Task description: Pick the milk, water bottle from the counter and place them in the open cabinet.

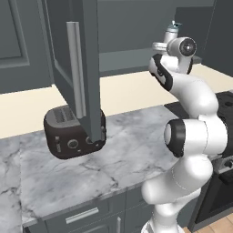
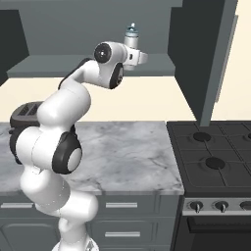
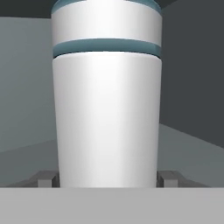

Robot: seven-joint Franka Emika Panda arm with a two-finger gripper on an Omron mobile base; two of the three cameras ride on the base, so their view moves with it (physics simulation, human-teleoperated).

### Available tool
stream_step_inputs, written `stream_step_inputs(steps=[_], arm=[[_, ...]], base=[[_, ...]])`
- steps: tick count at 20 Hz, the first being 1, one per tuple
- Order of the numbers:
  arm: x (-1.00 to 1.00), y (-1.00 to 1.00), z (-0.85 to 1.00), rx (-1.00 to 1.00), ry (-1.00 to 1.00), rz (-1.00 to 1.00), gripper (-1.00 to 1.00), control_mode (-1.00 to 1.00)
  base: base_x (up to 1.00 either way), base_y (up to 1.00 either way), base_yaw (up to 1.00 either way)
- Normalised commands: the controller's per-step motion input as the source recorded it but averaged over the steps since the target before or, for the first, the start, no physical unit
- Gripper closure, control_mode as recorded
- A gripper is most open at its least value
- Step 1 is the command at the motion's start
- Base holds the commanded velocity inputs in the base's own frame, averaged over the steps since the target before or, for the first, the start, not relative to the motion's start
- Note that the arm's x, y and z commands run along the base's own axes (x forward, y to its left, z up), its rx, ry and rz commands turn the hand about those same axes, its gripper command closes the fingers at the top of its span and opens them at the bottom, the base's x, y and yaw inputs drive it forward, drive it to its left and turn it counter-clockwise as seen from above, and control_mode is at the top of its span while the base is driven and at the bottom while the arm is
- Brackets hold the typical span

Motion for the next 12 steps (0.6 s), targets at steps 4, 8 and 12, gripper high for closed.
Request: stream_step_inputs(steps=[4,8,12], arm=[[0.16,0.00,-0.41,0.00,0.00,0.00,1.00,-1.00],[0.21,0.00,-0.19,0.00,0.00,0.00,1.00,-1.00],[0.48,0.00,-0.17,0.00,0.00,0.00,1.00,-1.00]], base=[[0.00,0.00,0.00],[0.00,0.00,0.00],[0.00,0.00,0.00]])
